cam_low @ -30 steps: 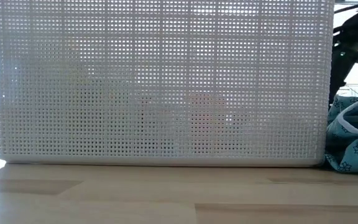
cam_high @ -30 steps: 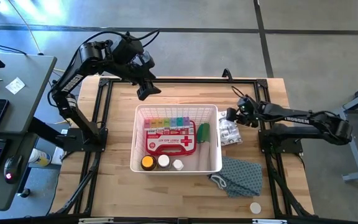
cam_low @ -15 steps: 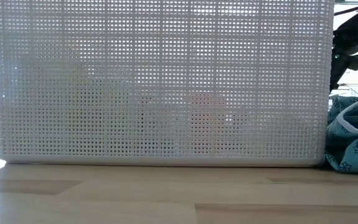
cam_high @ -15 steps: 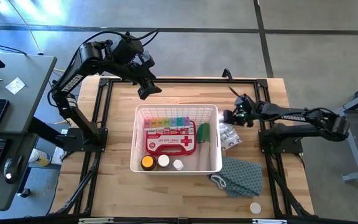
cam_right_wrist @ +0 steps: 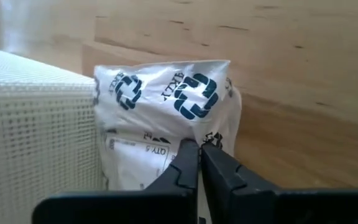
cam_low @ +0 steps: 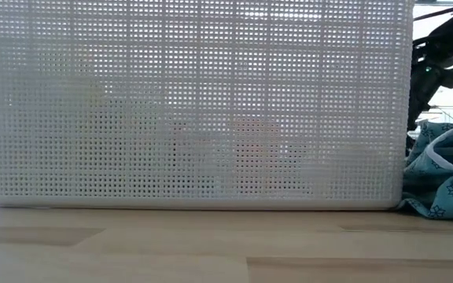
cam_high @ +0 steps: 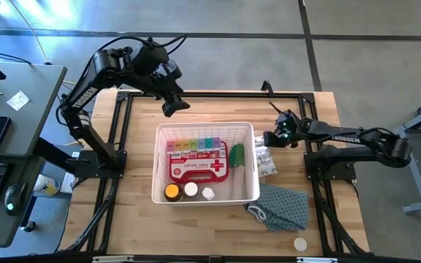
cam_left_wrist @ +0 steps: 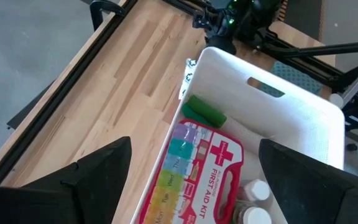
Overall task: Pick & place medical supplies in basket/bin
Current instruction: Put the white mailer bag into the white container
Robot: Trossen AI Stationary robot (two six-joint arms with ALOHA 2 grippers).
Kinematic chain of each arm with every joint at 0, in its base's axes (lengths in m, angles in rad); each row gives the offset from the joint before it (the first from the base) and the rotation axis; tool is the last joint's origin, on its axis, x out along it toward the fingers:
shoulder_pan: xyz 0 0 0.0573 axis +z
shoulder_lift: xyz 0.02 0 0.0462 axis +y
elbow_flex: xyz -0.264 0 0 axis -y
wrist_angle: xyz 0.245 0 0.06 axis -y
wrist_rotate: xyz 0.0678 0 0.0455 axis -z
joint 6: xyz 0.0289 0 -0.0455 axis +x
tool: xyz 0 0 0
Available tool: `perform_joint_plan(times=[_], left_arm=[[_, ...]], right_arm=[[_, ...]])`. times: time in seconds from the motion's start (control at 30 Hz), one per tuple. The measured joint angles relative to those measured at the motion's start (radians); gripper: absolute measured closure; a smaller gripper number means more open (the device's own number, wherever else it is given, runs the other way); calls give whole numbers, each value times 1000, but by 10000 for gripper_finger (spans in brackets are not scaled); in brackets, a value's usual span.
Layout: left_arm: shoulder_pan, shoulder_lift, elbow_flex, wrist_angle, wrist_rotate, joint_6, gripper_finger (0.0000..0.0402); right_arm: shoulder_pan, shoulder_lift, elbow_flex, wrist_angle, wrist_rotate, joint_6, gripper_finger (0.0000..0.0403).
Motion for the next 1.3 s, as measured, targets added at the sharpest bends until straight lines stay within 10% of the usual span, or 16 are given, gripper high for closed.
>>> perform_joint_plan(times=[0.6,1.03,1.3], left_arm=[[0,0,0,0,-13,56,16],[0,0,0,3,-29,75,16],[0,0,0,6,-29,75,16]], right_arm=[[0,-276,314,-264,68,-7,402],[0,-211,778,-425,204,-183,402],[0,-123,779,-660,370,-410,368]])
